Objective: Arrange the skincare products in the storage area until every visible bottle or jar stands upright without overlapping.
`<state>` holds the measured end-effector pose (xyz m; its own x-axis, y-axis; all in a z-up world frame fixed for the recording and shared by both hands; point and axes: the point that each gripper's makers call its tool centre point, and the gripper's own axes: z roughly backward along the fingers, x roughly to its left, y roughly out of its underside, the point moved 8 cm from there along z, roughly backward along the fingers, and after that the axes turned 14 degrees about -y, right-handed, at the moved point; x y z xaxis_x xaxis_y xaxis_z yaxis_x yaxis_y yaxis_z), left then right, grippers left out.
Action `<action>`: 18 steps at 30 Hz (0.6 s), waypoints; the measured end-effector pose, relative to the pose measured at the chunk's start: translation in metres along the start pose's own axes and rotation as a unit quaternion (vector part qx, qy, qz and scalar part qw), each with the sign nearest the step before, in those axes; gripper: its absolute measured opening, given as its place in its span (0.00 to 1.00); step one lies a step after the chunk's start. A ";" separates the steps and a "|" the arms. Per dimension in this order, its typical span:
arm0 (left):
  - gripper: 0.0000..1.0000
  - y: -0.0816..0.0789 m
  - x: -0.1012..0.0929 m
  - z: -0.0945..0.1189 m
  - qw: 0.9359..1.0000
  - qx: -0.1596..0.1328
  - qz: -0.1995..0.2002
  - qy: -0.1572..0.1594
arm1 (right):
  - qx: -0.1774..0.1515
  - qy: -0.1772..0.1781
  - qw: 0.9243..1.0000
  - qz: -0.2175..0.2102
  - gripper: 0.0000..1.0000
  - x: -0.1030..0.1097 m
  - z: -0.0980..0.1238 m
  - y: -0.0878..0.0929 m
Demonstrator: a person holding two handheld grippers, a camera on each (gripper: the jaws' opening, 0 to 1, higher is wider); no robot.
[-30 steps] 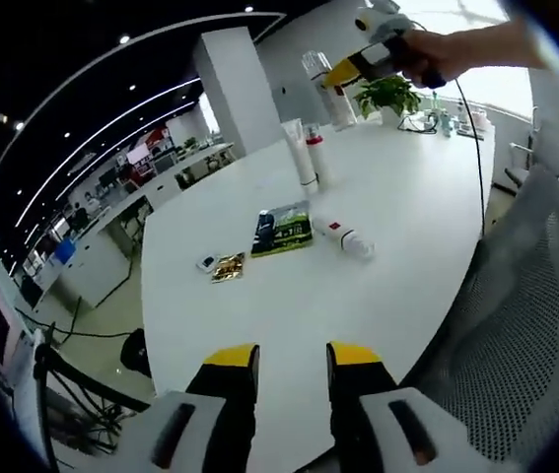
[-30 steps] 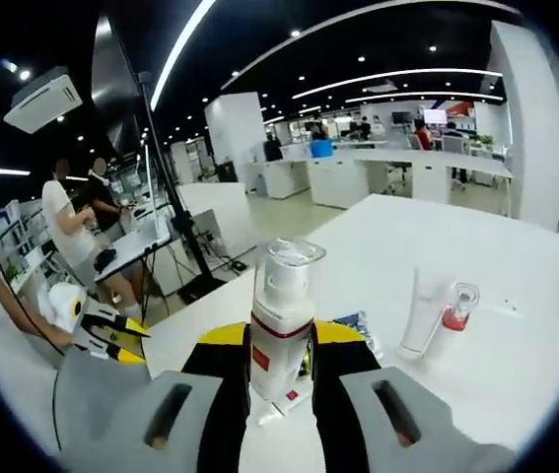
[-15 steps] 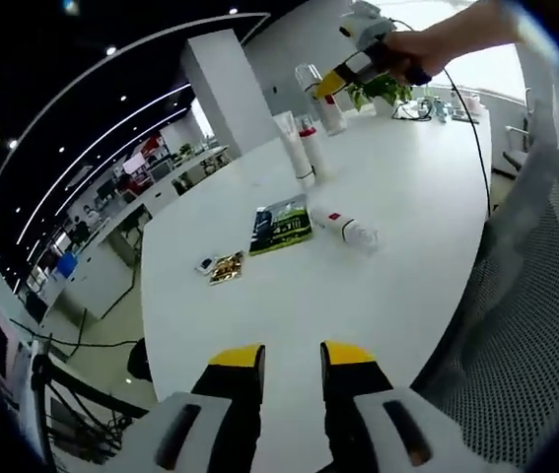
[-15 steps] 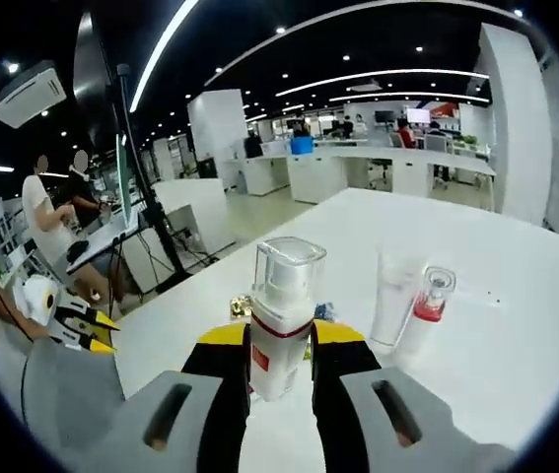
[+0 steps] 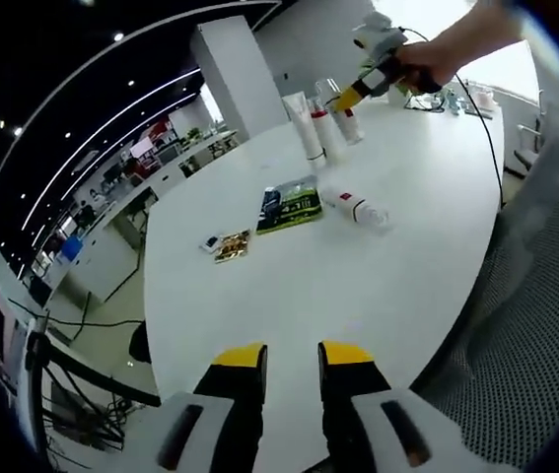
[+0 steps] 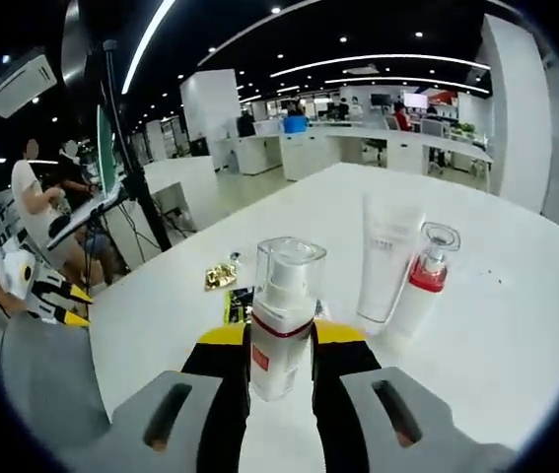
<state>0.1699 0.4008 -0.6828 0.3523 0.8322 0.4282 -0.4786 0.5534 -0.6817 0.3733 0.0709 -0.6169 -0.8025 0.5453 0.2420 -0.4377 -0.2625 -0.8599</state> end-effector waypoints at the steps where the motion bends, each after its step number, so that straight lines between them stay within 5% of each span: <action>1: 0.22 0.000 0.000 0.000 1.000 0.001 0.000 0.001 | 0.001 0.001 1.000 0.005 0.21 -0.002 -0.003 0.001; 18: 0.21 0.009 -0.002 -0.003 1.000 0.019 0.010 0.010 | -0.012 0.028 0.998 0.048 0.21 -0.036 -0.026 0.015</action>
<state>0.1674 0.4044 -0.6917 0.3584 0.8420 0.4032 -0.5150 0.5386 -0.6668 0.4061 0.0679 -0.6497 -0.8162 0.5619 0.1341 -0.3499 -0.2962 -0.8887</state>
